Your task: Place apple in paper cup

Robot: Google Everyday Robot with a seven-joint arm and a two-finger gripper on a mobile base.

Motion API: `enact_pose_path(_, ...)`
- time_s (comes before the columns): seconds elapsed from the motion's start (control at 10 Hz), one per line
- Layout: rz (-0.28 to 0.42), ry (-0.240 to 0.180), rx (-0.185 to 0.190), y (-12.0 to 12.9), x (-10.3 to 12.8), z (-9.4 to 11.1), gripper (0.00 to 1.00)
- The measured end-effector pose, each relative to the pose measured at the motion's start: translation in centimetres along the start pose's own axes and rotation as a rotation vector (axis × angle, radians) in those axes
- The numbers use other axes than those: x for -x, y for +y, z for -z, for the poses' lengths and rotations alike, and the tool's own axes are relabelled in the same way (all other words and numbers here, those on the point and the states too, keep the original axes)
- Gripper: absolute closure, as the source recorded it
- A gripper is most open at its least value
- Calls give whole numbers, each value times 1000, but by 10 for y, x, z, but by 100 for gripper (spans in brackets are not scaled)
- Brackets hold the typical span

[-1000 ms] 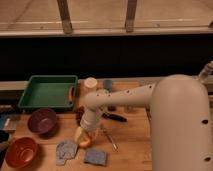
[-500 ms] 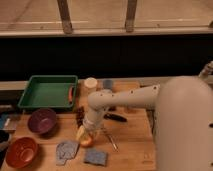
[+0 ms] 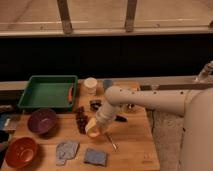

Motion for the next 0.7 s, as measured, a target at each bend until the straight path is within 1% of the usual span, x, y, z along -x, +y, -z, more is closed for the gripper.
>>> enact_pose_path(0.2,-30,-57,6,-24,20,36,100)
enact_pose_path(0.3,-44,-92,12,-36,34,55,100)
enact_pose_path(0.4,-60,-129,22,-49,51,76,100)
enact_pose_path(0.5,-72,-164,32,-57,64,92,100)
enact_pose_path(0.7,-99,-252,59,-72,94,131,100)
